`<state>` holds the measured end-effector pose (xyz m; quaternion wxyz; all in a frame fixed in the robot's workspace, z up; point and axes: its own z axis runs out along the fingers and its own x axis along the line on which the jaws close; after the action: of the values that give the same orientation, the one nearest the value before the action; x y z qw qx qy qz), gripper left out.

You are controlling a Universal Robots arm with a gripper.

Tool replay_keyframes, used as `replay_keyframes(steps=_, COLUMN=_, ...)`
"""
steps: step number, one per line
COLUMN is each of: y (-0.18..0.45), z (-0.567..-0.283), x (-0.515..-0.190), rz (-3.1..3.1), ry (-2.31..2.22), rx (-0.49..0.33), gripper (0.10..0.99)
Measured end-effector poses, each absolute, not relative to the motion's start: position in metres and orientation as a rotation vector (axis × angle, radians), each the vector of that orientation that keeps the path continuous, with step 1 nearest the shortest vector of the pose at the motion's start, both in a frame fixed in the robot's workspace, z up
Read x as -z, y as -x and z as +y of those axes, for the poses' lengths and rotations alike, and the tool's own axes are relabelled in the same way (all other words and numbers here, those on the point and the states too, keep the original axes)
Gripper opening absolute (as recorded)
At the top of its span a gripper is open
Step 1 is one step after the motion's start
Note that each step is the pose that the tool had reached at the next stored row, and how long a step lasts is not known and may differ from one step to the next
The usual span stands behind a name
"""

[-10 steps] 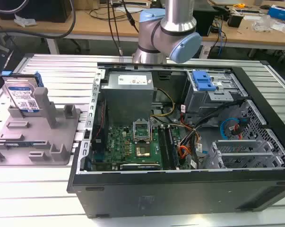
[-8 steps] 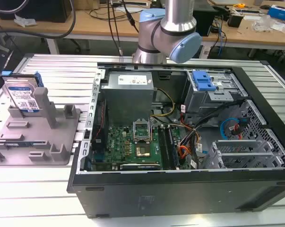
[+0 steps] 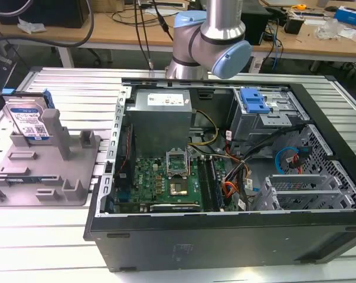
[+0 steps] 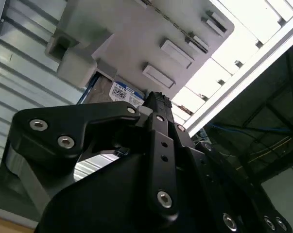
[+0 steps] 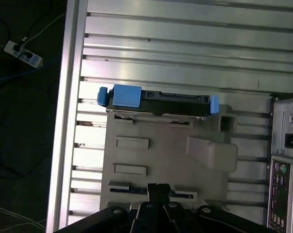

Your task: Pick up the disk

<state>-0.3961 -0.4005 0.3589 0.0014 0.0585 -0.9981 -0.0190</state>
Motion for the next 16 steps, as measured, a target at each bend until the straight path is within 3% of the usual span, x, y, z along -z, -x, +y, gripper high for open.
replay_keyframes(steps=9, y=0.3961, z=-0.4005, x=-0.3589, rz=-3.062, ry=-0.662, rx=0.058, gripper=0.114)
replay_keyframes(steps=16, y=0.3961, z=-0.4005, x=-0.3588, rz=-2.985, ry=-0.939, rx=0.057, gripper=0.537)
